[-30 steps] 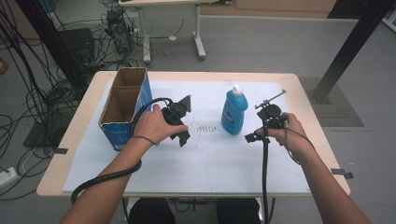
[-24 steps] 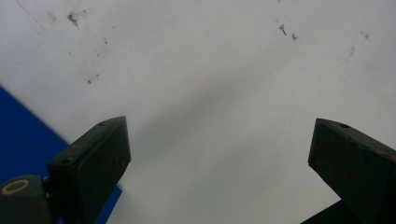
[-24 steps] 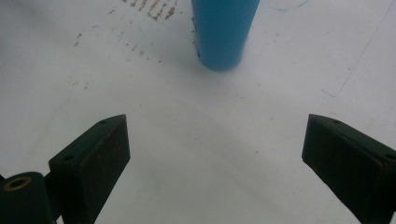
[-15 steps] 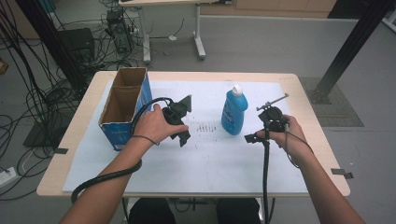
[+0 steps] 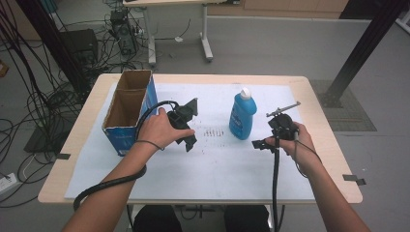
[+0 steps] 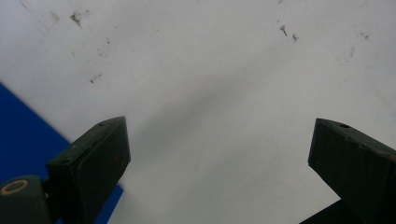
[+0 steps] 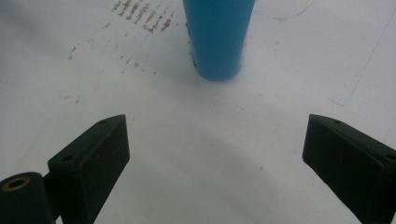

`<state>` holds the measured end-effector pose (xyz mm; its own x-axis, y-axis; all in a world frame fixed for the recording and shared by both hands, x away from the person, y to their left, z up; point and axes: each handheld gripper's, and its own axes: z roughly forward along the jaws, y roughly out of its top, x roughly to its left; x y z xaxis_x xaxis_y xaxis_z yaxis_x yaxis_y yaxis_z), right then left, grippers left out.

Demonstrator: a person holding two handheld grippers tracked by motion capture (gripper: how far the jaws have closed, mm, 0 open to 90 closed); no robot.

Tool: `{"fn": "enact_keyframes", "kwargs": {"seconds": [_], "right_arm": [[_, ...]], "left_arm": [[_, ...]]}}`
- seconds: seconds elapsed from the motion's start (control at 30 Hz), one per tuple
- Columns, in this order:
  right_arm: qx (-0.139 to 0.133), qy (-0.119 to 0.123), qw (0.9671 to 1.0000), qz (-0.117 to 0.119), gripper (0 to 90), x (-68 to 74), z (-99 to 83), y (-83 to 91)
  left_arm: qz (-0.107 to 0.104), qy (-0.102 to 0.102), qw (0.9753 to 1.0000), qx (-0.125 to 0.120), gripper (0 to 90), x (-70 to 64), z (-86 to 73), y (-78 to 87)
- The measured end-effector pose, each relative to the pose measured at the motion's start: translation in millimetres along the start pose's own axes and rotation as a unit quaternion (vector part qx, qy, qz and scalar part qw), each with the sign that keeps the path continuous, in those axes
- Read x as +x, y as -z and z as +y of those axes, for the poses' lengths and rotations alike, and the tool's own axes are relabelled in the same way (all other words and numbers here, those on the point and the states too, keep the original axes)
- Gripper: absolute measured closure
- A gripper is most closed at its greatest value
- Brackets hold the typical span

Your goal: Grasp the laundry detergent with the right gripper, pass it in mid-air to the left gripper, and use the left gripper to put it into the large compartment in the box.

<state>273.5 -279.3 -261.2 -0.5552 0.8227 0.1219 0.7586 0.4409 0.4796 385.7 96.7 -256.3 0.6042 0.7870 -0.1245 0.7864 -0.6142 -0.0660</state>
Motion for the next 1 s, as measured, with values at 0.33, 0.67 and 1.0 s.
{"fn": "enact_keyframes", "kwargs": {"seconds": [0.33, 0.67, 1.0], "right_arm": [[-0.016, 0.002, 0.9999, -0.003, 7.0, 0.7, -7.4, -1.8], [-0.036, 0.002, 0.9993, -0.013, 7.0, 2.9, -14.9, -2.5], [-0.047, -0.003, 0.9988, -0.010, 7.2, 1.6, -22.6, -6.8]], "left_arm": [[0.001, 0.000, 1.0000, 0.003, 6.0, -1.3, 1.3, -0.6], [-0.001, 0.000, 1.0000, 0.001, 5.9, -2.2, 0.9, 0.3], [0.001, 0.000, 1.0000, 0.003, 5.9, -1.3, 0.2, 0.3]]}}
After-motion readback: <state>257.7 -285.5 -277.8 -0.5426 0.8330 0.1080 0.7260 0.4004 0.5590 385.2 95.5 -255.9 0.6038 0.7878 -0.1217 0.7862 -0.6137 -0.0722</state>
